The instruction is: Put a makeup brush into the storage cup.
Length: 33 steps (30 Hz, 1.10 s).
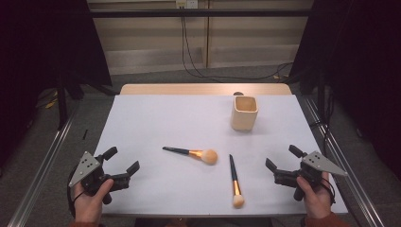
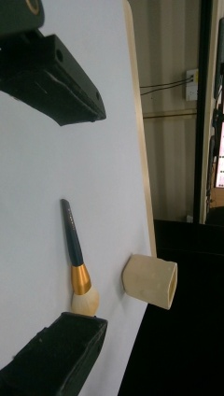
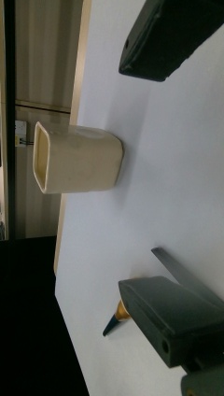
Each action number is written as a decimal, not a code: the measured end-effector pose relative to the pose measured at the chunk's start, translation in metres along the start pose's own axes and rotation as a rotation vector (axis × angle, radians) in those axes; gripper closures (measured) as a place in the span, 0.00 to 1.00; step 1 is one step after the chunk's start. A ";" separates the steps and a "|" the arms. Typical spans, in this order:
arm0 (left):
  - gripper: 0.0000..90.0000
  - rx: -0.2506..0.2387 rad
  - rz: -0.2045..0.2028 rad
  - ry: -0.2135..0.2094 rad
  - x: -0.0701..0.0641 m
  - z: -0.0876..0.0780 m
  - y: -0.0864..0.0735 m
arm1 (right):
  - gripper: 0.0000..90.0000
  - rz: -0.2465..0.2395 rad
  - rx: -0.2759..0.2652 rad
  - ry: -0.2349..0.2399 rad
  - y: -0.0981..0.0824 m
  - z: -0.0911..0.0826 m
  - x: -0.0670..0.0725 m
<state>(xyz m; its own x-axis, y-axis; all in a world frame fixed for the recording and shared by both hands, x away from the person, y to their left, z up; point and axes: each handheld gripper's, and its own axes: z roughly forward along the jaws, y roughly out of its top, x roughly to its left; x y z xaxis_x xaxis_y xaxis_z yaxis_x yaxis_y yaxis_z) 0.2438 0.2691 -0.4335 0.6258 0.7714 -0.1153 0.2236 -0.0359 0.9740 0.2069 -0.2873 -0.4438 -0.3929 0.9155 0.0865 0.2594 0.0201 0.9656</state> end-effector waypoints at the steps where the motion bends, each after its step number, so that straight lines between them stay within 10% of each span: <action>1: 0.03 0.000 0.000 0.000 0.000 0.000 0.000 | 0.00 0.000 0.000 0.000 0.000 0.000 0.000; 33: 0.03 0.090 0.069 -0.122 -0.019 0.041 0.016 | 0.00 0.007 0.016 0.013 -0.001 0.008 0.000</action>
<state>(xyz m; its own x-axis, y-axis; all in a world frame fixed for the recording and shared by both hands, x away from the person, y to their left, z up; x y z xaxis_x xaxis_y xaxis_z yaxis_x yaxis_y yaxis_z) 0.2663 0.2279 -0.4234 0.7270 0.6823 -0.0771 0.2400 -0.1472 0.9595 0.2133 -0.2840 -0.4462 -0.4028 0.9102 0.0964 0.2764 0.0206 0.9608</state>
